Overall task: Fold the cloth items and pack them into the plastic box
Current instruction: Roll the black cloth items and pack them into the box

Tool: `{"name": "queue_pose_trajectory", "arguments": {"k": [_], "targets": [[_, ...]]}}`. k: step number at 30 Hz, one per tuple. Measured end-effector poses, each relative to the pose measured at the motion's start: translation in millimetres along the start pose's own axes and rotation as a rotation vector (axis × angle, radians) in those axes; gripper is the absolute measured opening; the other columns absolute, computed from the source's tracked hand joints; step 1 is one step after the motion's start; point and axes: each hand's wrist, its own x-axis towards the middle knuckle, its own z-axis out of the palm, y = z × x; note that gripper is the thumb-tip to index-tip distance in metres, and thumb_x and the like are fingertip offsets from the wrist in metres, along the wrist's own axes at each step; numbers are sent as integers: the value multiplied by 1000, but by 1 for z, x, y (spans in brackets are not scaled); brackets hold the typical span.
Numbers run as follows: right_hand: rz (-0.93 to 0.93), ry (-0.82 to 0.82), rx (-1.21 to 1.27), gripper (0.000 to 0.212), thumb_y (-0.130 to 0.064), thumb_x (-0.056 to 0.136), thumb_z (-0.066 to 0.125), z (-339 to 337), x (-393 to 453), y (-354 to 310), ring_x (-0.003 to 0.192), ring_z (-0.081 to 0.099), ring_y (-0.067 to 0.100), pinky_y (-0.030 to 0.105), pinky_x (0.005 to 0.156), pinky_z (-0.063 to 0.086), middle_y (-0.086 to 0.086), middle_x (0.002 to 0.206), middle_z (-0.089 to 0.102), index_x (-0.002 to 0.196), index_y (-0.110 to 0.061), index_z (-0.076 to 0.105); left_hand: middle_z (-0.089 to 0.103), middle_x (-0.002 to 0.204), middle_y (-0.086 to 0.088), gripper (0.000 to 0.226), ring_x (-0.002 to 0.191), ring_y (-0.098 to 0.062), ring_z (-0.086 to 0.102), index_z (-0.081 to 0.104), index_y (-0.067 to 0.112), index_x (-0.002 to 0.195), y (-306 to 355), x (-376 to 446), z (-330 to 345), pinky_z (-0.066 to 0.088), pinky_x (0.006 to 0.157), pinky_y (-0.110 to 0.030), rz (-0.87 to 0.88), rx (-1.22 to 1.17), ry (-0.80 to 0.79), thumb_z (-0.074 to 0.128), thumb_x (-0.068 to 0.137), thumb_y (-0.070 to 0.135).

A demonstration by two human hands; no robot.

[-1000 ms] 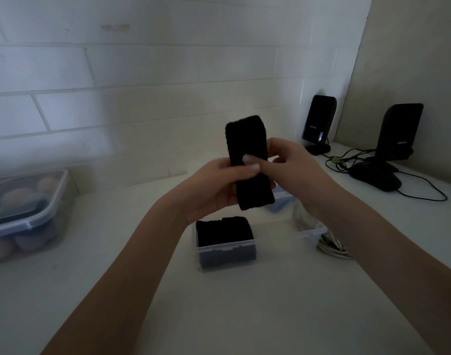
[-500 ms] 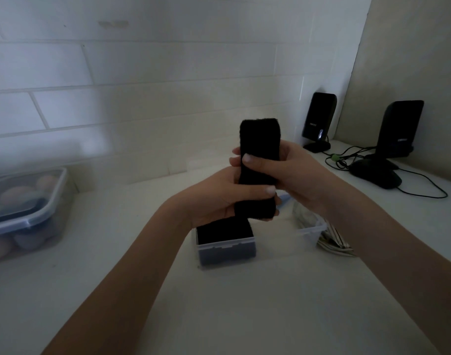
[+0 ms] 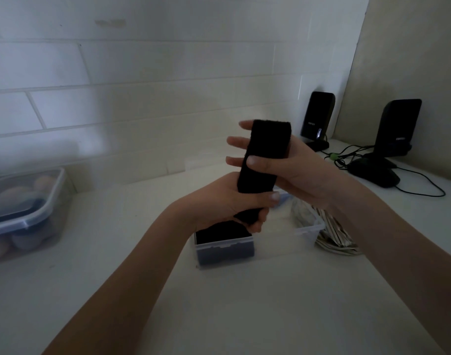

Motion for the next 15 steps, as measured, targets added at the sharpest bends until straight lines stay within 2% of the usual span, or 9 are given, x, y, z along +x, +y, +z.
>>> {"name": "queue_pose_trajectory", "arguments": {"k": [4, 5, 8, 10, 13, 15], "targets": [[-58, 145, -5, 17, -12, 81, 62, 3, 1, 4, 84, 72, 26, 33, 73, 58, 10, 89, 73, 97, -6, 61, 55, 56, 1, 30, 48, -12, 57, 51, 11, 68, -1, 1, 4, 49, 52, -20, 6, 107, 43, 54, 91, 30], [-46, 197, 15, 15, -16, 86, 59, 4, 1, 4, 81, 72, 26, 32, 70, 58, 11, 85, 73, 94, -3, 60, 57, 57, 0, 32, 49, -13, 59, 53, 11, 70, -1, 2, 5, 50, 53, -20, 6, 101, 50, 52, 91, 34], [17, 289, 82, 33, -31, 94, 47, 2, 2, 5, 79, 73, 27, 30, 68, 59, 15, 80, 73, 93, 0, 58, 69, 66, -3, 47, 63, -19, 70, 62, 8, 85, -1, 3, 6, 57, 60, -25, -10, 32, 54, 41, 86, 50], [58, 293, 66, 44, -40, 96, 40, 0, 3, 6, 82, 73, 26, 33, 71, 58, 13, 81, 75, 93, -1, 59, 74, 81, -10, 58, 77, -25, 73, 63, 5, 100, -2, 5, 6, 59, 67, -29, -27, -12, 53, 33, 89, 53], [110, 279, -45, 53, -49, 96, 31, -3, 3, 6, 89, 72, 23, 38, 80, 53, 9, 94, 76, 98, -7, 63, 73, 99, -15, 55, 88, -28, 72, 60, 5, 113, -2, 7, 4, 60, 73, -31, -36, -107, 80, 32, 94, 49], [129, 221, -14, 59, -52, 96, 26, -4, 3, 4, 94, 71, 22, 33, 83, 56, 11, 102, 74, 105, -6, 62, 74, 100, -13, 46, 88, -27, 72, 62, 6, 110, -1, 7, 2, 59, 70, -30, -33, -234, 87, 39, 95, 43]]}}
